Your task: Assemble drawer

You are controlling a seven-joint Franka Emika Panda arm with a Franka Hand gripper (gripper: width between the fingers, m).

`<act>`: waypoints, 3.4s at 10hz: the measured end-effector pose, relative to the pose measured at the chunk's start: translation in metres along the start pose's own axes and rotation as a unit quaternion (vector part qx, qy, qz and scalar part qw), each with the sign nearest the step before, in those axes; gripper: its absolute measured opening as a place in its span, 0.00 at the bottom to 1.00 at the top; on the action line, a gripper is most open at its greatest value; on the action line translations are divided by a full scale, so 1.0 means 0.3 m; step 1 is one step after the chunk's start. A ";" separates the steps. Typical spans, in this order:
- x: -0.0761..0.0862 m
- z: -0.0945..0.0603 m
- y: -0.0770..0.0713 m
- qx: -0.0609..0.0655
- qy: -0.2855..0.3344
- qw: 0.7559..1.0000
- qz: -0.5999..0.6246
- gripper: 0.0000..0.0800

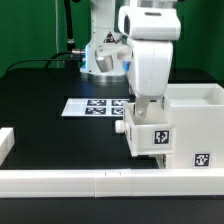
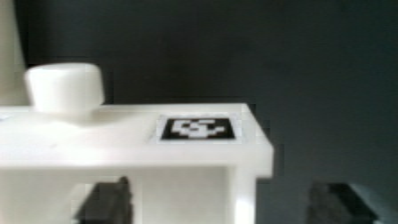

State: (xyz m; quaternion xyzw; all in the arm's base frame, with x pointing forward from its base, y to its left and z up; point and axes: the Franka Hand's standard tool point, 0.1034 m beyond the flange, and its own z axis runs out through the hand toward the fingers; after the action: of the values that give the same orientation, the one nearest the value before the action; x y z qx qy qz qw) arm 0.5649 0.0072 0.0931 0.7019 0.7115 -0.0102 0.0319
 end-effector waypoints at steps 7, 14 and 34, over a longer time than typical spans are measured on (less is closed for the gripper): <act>-0.162 -0.073 0.053 0.012 -0.007 1.000 -0.019 0.81; -0.206 0.072 0.123 0.022 0.115 0.992 -0.040 0.81; -0.125 0.037 0.135 0.059 0.132 0.990 -0.005 0.81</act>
Offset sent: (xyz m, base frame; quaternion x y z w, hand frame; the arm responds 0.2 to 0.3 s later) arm 0.0205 -0.0510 0.0177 0.0361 0.0190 -0.0348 0.9986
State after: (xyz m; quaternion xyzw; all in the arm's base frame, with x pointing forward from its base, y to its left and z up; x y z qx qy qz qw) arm 0.6063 -0.0303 0.0854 0.6944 0.7110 0.0401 -0.1036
